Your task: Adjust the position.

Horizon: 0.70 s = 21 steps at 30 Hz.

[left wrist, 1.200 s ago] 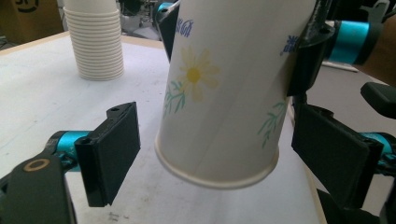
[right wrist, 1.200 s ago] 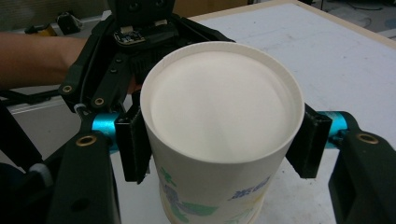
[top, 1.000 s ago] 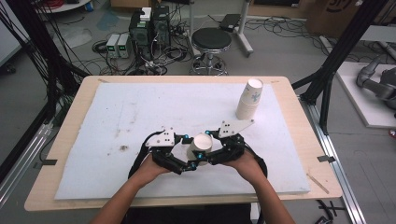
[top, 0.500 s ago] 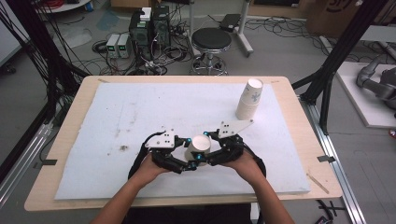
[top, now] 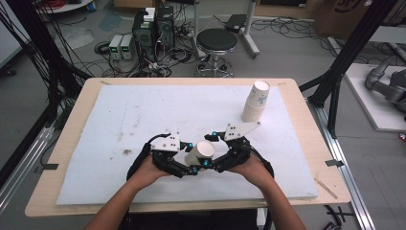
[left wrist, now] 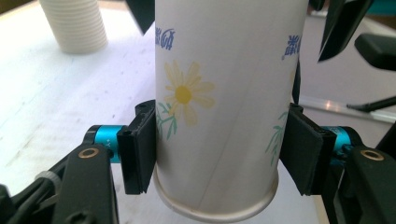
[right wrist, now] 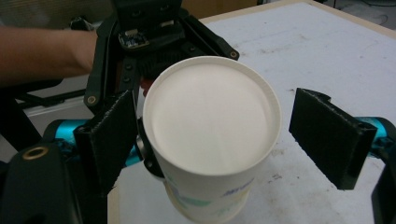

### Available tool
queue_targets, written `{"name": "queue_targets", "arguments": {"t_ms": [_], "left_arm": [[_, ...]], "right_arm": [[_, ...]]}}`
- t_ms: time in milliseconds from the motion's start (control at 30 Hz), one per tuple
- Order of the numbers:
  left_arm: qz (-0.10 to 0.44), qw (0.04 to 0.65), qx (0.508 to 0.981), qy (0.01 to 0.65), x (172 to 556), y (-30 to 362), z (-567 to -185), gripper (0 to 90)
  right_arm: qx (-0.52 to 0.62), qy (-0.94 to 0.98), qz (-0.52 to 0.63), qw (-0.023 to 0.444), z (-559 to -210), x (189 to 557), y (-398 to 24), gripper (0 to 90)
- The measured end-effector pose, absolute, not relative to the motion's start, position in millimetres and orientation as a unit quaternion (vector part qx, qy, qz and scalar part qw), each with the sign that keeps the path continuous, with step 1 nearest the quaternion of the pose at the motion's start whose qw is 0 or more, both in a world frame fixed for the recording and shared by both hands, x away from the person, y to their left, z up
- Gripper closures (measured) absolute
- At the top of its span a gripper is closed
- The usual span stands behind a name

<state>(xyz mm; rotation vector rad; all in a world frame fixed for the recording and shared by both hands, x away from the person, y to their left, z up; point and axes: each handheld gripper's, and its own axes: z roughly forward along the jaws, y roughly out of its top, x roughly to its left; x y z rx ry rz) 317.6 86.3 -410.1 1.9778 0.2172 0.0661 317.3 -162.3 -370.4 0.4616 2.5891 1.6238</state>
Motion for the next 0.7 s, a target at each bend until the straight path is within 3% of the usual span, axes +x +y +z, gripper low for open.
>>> {"name": "queue_targets", "arguments": {"t_ms": [700], "left_arm": [[0.043,0.399,0.915,0.045,324.7,89.4,-375.5,35.0]], "right_arm": [[0.107,0.875,0.469,0.054,-361.2,315.7,-169.1,16.1]]}}
